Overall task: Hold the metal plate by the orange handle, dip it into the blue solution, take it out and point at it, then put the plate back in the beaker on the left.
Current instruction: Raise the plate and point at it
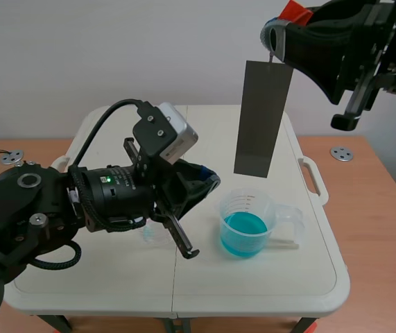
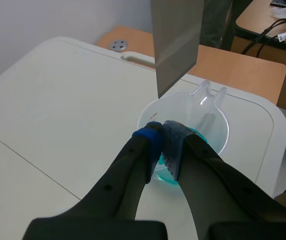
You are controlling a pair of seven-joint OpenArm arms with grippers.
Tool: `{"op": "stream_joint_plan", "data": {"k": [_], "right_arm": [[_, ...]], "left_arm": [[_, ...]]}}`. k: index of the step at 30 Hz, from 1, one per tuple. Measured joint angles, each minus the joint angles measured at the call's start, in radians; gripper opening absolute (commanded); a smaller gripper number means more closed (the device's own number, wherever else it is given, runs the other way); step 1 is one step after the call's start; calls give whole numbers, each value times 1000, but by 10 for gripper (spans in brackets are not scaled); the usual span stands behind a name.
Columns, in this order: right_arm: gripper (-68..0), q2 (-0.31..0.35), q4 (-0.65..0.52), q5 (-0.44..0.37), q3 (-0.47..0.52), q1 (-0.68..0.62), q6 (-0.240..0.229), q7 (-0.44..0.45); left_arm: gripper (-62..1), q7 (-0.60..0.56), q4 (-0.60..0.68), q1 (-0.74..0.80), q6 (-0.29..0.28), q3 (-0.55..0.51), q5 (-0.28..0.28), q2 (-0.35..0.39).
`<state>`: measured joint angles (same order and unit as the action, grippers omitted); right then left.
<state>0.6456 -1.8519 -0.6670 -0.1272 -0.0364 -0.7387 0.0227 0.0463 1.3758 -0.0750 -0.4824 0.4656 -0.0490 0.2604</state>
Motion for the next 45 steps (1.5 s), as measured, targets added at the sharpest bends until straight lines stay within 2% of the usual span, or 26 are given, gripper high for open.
{"op": "stream_joint_plan", "data": {"k": [19,24,27,29,31,34,37,41,45], "right_arm": [[-662,0,0,0,0,0,0,-6],[-662,0,0,0,0,0,0,-6],[-662,0,0,0,0,0,0,-6],[-662,0,0,0,-5,4,1,-6],[-662,0,0,-1,-23,7,0,-6],[-662,0,0,0,-56,11,-1,-6],[-662,0,0,0,-87,36,-1,-13],[-662,0,0,0,-136,87,11,-13],[-662,-25,0,0,-176,132,21,-49]], "left_arm": [[-582,-14,0,0,0,-1,0,0],[-582,-43,0,0,-1,-46,-1,1],[-582,-43,11,25,0,-137,-8,28],[-582,-43,58,78,1,-217,-31,80],[-582,-61,126,159,3,-298,-61,146],[-582,-136,223,309,0,-417,-61,238],[-582,-199,287,478,-1,-543,-64,300],[-582,-280,312,723,0,-730,-64,324],[-582,-298,310,951,3,-875,-64,322]]}}
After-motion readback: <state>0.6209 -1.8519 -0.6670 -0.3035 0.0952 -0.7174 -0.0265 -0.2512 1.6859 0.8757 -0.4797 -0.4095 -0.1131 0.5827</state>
